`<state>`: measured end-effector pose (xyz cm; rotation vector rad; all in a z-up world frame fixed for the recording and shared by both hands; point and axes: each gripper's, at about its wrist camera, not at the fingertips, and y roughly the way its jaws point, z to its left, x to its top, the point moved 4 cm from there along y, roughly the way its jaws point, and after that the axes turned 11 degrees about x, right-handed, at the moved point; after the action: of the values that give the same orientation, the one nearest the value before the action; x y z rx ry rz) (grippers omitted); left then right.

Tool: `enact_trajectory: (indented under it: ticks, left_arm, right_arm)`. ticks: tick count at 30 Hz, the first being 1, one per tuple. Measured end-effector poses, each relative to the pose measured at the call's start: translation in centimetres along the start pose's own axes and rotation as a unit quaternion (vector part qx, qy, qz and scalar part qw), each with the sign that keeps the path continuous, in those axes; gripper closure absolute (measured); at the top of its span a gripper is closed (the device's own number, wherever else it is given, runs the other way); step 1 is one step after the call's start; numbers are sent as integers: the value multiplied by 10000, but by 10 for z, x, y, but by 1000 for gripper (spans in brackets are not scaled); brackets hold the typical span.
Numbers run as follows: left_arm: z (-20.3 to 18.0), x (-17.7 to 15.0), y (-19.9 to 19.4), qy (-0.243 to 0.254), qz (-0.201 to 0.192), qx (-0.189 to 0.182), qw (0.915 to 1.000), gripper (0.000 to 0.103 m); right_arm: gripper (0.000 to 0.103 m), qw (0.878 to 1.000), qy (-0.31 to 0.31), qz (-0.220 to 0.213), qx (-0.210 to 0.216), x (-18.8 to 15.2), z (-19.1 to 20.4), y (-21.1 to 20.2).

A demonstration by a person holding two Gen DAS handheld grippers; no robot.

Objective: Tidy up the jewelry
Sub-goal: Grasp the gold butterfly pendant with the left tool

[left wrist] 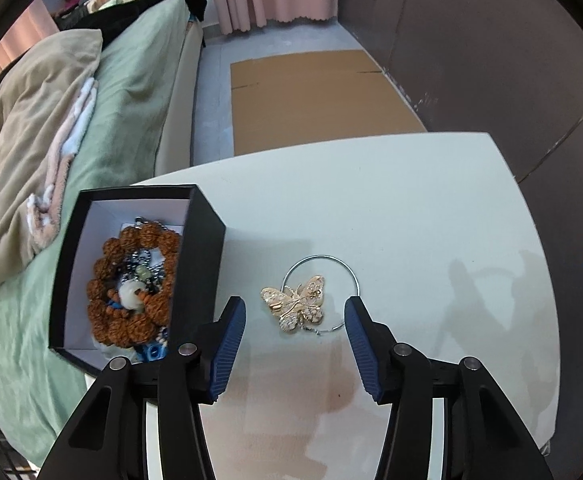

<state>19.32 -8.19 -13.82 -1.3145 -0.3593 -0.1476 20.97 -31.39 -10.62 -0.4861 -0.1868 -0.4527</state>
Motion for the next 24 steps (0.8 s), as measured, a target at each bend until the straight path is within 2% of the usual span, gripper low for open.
enact_trajectory:
  ticks: [5,11,15,16,17,18,24]
  left_arm:
    - [-8,3,18,50,187,144,9997,50]
    - [-8,7,22,55,125,372,9992,50]
    - [-15,5,24,230,85,604,9979,51]
    - [-15,4,23,245,78,600,9979,52]
    - [-15,4,24,262,72,568,9980,62]
    - [-17,4,23,255,98,453,9986,63]
    - [-19,-1,20,329,59,303,9990,63]
  right_arm:
    - [28,10000,55,19,58,2,-2,-2]
    - [28,10000,34,47,61,5,-1,-1]
    - [28,9999,59,79,39,4,-2,0]
    - [28,9999,66,87,26,3,-3,1]
    - [28,9999,73,93,19,3,-4,1]
    - [28,9999,80,101,18,2,-3,1]
    - [28,9999,57,138,-16,1,-3,2]
